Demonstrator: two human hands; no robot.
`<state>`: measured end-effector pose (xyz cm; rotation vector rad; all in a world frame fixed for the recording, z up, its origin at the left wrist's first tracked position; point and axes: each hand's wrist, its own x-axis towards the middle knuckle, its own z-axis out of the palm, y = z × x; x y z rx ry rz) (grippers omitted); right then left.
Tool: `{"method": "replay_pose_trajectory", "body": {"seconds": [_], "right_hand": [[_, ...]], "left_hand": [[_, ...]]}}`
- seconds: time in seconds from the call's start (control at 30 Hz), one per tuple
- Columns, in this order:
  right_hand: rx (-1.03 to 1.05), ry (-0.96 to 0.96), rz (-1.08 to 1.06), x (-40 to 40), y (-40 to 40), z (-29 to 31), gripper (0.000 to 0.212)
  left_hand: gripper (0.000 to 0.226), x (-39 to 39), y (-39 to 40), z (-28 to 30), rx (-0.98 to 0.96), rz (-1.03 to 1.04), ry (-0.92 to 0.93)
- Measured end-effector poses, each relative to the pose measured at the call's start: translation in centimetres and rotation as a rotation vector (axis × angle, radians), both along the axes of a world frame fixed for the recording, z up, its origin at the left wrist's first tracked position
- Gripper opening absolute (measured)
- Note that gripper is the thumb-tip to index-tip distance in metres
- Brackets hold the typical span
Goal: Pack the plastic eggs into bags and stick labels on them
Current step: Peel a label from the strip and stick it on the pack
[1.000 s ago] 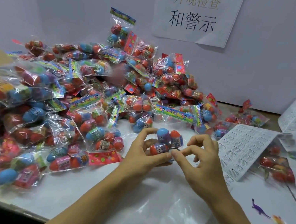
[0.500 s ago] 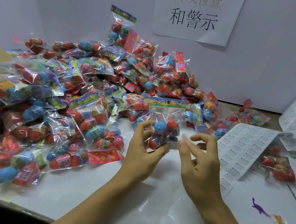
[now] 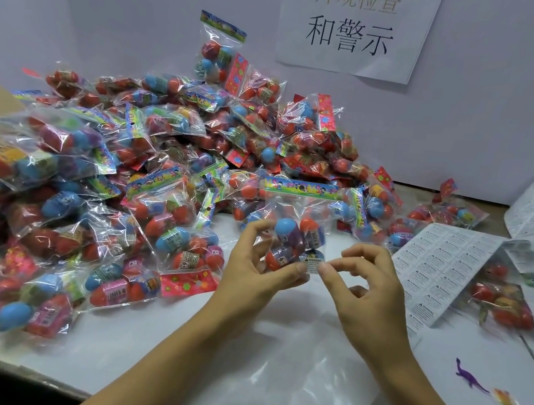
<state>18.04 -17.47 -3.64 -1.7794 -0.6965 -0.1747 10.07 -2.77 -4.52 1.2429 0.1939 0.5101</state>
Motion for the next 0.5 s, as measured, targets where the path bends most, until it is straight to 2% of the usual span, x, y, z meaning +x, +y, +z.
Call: {"method": "replay_pose_trajectory", "body": {"seconds": [0.33,0.5], "right_hand": [[-0.046,0.021,-0.041,-0.11,0.22,0.08,0.012],[-0.035,0.004,-0.150,0.09,0.01,-0.03,0.017]], "left_hand": [[0.059,0.32,0.02,-0.15,-0.049,-0.025,-0.006],[0.060,0.26,0.19,-0.05,-0.126,-0.032,-0.016]]}}
